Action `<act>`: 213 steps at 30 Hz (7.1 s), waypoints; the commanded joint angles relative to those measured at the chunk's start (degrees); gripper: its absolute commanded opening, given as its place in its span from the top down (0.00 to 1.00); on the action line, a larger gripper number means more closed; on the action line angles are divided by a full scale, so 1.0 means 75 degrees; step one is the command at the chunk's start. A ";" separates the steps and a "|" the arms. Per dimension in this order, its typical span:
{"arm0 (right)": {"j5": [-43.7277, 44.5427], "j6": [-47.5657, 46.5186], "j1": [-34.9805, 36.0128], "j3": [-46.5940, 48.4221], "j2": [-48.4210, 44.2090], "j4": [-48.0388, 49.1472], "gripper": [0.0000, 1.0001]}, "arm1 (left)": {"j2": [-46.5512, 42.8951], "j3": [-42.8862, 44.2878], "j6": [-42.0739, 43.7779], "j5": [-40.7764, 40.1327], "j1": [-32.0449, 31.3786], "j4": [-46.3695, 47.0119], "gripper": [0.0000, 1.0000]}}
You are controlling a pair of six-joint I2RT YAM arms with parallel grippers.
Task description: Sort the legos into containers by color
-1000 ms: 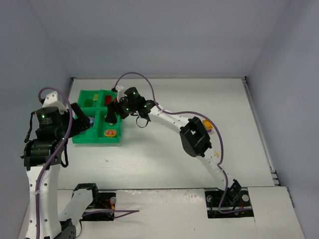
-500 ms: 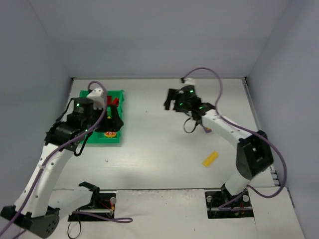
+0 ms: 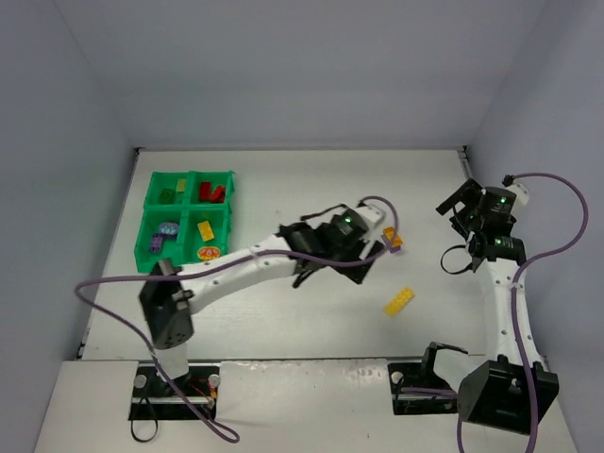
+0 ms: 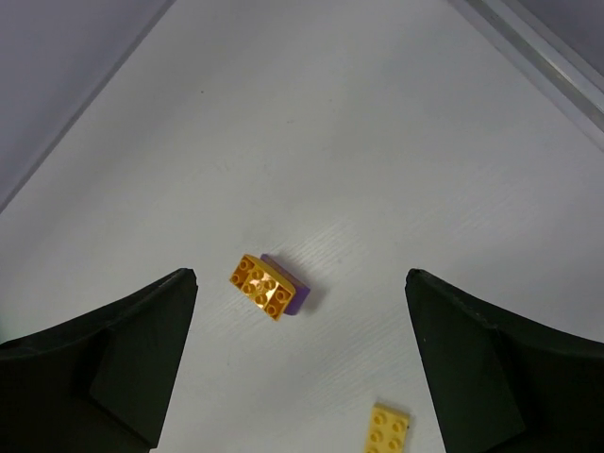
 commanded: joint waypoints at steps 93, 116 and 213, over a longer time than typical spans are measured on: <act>-0.0615 -0.2610 0.2685 0.1225 0.2856 -0.0677 0.16 | -0.1203 -0.1947 0.0480 -0.0972 0.6512 -0.0025 0.51; 0.0077 -0.4052 0.2873 0.2432 0.5071 -0.1146 0.27 | -0.3547 -0.1982 0.0316 0.1817 0.6313 -0.0681 0.33; -0.9287 0.2698 0.3178 -0.0333 0.1673 1.0115 1.00 | -0.1942 -0.1665 -0.2250 0.8098 0.3876 0.6701 0.33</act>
